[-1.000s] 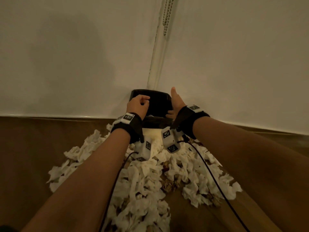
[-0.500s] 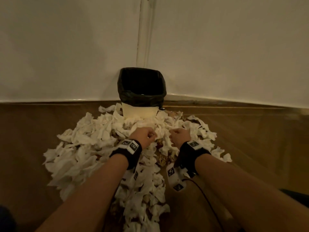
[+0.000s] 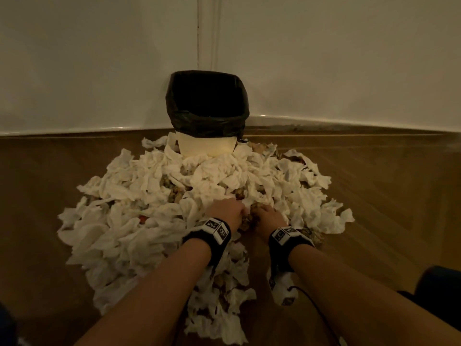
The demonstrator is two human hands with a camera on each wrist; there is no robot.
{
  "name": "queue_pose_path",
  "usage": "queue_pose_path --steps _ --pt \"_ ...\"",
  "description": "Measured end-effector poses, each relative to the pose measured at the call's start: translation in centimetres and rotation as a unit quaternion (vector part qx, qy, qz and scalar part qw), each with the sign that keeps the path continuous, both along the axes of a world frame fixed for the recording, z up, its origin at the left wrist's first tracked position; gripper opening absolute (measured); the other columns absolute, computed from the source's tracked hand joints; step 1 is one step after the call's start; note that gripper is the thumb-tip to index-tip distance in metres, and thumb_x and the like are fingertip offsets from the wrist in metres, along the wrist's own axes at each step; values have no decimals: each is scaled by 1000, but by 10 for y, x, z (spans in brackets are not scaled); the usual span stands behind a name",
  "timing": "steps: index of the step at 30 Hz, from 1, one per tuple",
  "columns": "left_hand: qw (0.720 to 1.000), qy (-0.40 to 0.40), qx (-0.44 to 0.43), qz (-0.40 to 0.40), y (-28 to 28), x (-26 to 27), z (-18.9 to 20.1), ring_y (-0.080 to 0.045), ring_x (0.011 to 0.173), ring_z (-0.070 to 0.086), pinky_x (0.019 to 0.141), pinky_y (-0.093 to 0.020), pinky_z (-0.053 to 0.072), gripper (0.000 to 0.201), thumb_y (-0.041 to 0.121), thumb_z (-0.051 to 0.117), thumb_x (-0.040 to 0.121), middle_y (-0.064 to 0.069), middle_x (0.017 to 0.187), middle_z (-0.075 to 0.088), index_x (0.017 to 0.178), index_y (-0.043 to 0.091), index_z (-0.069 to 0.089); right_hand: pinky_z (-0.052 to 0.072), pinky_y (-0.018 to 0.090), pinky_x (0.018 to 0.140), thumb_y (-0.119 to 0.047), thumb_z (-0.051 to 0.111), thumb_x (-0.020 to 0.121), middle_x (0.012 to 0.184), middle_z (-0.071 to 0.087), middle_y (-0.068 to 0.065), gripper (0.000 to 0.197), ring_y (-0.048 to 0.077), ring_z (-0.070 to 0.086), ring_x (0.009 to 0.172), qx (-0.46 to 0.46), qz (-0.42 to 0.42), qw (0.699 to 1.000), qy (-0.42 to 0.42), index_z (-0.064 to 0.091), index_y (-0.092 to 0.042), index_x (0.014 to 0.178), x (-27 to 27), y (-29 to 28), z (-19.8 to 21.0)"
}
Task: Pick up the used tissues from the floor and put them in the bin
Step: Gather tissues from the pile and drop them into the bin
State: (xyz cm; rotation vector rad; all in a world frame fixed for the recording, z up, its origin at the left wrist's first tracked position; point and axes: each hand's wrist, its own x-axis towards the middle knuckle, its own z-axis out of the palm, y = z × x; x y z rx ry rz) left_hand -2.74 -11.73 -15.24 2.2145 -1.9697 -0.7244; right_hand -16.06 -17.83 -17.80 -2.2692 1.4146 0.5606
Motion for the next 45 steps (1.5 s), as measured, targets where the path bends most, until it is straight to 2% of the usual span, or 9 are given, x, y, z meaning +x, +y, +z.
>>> queue_pose_path --steps 9,12,15,20,24,29,37,42,45 --pt "995 -78 44 -41 -8 -24 -36 -28 119 45 100 -42 34 34 25 51 92 -7 135 36 125 18 46 48 36 87 -13 49 91 112 58 12 19 29 58 101 -72 8 997 -3 65 -7 98 -19 0 -11" --pt "985 -129 70 -92 -10 -29 -43 -28 119 45 102 -42 30 38 24 53 89 -8 135 37 126 19 45 46 37 82 -9 47 88 105 58 13 22 30 56 97 -70 -32 995 -63 46 -18 68 -29 -2 -9" --pt "977 -165 67 -118 -9 -33 -49 -28 116 47 102 -43 29 33 22 51 90 -9 130 41 122 18 46 42 37 74 -10 48 87 100 56 13 13 31 52 94 -77 -109 978 -159 41 -18 79 -39 -2 -10" --pt "979 -155 67 -111 -14 -39 -51 -27 114 50 102 -39 28 33 21 50 90 -8 125 48 123 17 45 40 29 67 -11 48 92 92 57 1 35 18 54 81 -75 -209 906 -359 46 -24 124 -51 0 -4" --pt "992 -92 26 -84 -22 -40 -39 -25 114 50 102 -40 30 37 25 54 90 -5 125 52 125 19 44 42 15 62 -1 54 88 92 60 -5 36 4 54 74 -65 -265 850 -450 56 -24 114 -59 -1 9" --pt "997 65 -46 -7 -36 -33 -4 -24 112 53 91 -31 40 41 28 52 94 -8 124 55 133 20 47 53 24 54 9 52 87 95 67 13 29 21 65 73 65 -380 736 -557 55 -15 103 -61 -11 36" --pt "912 299 -233 157 -44 -7 42 -6 86 57 71 -3 41 19 21 57 90 4 99 67 106 19 67 55 22 56 4 62 84 88 69 11 23 14 71 67 97 -381 675 -625 62 -13 98 -29 -32 82" --pt "863 299 -359 195 -47 23 81 -7 88 58 80 -22 49 11 21 65 85 5 100 63 94 28 66 55 23 58 2 67 79 92 69 10 27 16 70 73 95 -356 665 -649 64 -15 100 5 -43 116" --pt "825 286 -438 215 -50 45 108 -4 83 57 77 -14 49 16 18 69 82 3 101 55 88 30 61 55 24 56 4 63 83 83 69 9 25 16 70 65 84 -335 657 -670 61 -18 94 33 -53 138"
